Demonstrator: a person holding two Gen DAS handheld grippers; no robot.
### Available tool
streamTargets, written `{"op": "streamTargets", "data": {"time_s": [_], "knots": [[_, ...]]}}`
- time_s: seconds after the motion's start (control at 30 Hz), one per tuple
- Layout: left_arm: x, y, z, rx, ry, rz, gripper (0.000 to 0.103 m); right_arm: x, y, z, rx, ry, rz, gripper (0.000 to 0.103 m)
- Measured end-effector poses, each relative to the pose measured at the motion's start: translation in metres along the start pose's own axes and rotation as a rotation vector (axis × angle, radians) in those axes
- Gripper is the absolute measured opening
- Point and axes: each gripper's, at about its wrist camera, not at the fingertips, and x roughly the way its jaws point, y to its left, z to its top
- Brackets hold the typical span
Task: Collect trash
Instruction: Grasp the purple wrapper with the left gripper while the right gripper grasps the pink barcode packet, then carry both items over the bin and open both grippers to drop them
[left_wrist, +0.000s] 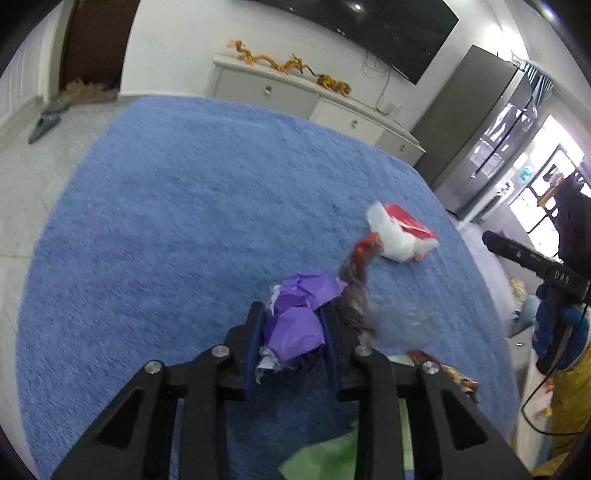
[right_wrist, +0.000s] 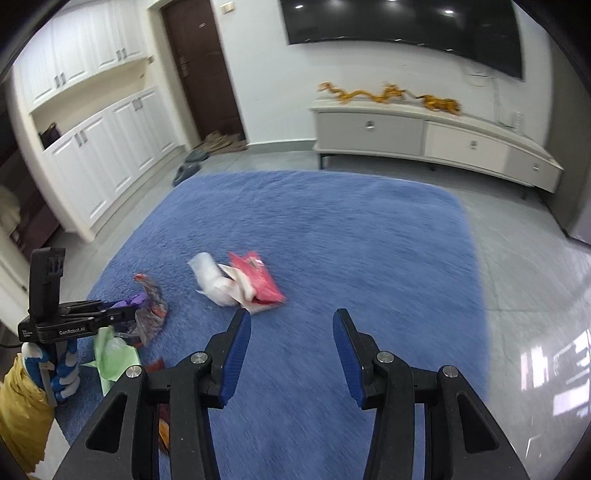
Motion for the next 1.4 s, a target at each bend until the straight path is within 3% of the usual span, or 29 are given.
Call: {"op": "streamTargets", "data": {"time_s": [0.2, 0.5, 0.7, 0.97, 1.07, 1.2, 1.4], "knots": [[-0.001, -0.006, -0.009, 0.033, -0.048, 0.035, 0.027, 0.048, 0.018, 0.023, -0.037, 0.039, 0.057, 0.044], [-0.002, 0.005, -0.01, -0.013, -0.053, -0.011, 0.027, 0.103, 0.021, 0.024, -0.074, 0.127, 0.051, 0.047], [-0.004, 0.01, -0.012, -0.022, -0.055, -0.022, 0.027, 0.101, 0.02, 0.019, -0.082, 0.133, 0.054, 0.045], [-0.002, 0.015, -0.006, -0.02, -0.053, -0.022, 0.027, 0.113, 0.0, 0.029, 0.062, 0.197, 0.092, 0.048], [0.0, 0.014, -0.004, -0.017, -0.052, -0.018, 0.027, 0.109, 0.007, 0.028, 0.03, 0.199, 0.044, 0.04], [0.002, 0.01, -0.004, -0.011, -0.051, -0.009, 0.027, 0.091, 0.006, 0.02, 0.033, 0.185, -0.003, 0.03], [-0.001, -0.004, -0.004, 0.024, -0.055, 0.033, 0.027, 0.04, -0.016, -0.002, 0.088, 0.127, -0.026, 0.029]]}}
